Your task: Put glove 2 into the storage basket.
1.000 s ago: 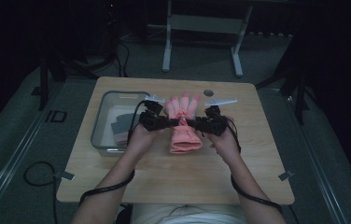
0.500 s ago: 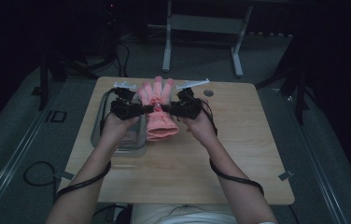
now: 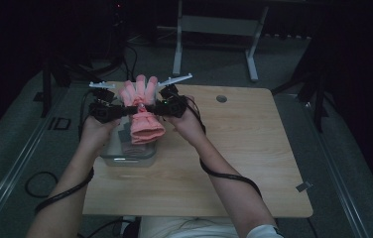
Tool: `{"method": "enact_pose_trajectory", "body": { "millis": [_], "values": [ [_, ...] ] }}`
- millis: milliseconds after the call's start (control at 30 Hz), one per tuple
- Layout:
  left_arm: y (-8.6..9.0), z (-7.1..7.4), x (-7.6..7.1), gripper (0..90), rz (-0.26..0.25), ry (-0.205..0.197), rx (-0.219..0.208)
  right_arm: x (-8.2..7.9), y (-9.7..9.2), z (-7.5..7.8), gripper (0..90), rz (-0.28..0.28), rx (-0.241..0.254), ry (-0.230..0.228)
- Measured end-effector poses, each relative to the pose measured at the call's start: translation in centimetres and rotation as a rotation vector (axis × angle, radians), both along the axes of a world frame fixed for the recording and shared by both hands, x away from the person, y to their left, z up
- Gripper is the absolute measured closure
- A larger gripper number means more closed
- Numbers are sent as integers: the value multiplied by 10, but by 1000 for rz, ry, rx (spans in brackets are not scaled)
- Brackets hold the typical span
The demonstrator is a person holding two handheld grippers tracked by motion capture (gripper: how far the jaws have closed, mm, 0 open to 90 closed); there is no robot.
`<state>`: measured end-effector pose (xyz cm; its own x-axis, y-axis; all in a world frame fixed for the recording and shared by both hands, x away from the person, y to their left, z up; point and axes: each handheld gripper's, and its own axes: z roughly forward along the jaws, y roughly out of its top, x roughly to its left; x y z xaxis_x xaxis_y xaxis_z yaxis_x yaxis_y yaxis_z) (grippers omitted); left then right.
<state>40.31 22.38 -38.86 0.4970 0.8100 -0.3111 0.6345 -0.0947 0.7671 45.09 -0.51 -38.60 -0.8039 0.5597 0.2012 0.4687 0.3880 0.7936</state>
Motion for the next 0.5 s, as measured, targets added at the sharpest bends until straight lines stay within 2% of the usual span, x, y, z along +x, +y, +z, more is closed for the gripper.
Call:
{"method": "enact_pose_trajectory", "body": {
  "millis": [267, 400, 500],
  "values": [
    [27, -13, 2, 760, 55, 16, -6, 10, 31, -10, 669, 28, -9, 12],
    [32, -22, 6, 760, 70, 30, -2, 16, 41, -20, 669, 31, -8, 33],
    [34, -34, 9, 760, 76, 46, -16, 20, 44, -29, 669, 30, -11, 53]
  ]
}}
